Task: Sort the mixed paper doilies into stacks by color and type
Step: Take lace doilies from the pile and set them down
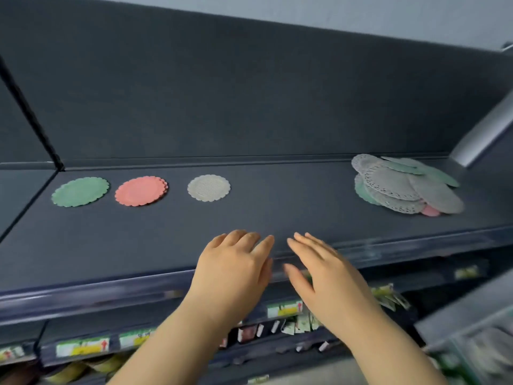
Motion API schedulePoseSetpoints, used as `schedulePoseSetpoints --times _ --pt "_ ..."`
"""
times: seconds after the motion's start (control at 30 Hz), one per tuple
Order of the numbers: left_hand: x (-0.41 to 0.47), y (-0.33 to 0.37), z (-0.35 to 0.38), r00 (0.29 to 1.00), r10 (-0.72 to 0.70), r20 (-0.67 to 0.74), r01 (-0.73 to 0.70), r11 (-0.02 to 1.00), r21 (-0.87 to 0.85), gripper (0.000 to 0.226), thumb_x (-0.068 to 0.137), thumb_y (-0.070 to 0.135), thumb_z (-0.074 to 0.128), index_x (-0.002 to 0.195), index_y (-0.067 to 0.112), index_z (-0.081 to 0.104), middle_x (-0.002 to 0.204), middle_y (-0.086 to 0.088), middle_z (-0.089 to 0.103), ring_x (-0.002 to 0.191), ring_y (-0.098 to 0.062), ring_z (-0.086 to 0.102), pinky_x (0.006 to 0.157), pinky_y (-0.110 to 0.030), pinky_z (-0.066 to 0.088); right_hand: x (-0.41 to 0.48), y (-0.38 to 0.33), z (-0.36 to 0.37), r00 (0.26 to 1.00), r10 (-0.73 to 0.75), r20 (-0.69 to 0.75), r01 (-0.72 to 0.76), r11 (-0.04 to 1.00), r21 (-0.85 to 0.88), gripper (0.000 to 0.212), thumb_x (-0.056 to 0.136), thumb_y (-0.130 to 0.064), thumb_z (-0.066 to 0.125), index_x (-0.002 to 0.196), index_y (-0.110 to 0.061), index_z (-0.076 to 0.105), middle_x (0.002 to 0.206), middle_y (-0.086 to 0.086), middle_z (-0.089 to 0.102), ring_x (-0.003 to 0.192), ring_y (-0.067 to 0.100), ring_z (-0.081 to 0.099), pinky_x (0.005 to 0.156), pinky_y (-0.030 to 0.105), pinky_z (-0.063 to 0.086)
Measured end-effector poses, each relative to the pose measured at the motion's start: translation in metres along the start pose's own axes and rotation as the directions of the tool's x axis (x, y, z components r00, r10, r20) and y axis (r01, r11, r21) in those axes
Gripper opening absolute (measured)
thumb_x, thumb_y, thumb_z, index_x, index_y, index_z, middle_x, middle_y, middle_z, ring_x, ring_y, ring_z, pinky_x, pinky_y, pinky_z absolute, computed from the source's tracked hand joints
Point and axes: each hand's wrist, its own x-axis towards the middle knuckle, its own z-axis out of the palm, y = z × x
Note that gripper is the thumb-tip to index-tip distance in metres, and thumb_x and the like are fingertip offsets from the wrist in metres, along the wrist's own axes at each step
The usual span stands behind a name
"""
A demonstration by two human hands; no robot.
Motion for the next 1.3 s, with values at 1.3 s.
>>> schedulePoseSetpoints --times 1.3 --pt "0.233 0.166 0.149 0.99 0.141 0.014 -0.138 0.982 -0.129 0.037 0.074 0.024 0.074 0.11 0.018 0.069 0.105 0.002 0.07 0.095 -0.021 0.067 0.079 -0.037 0.053 0.035 0.321 -0.053 0.936 0.319 -0.152 -0.31 0.947 0.079 0.043 0.089 -0.028 0.053 0.131 -0.017 0.049 0.137 -0.005 0.047 0.126 0.008 0.039 0.1 0.019 0.027"
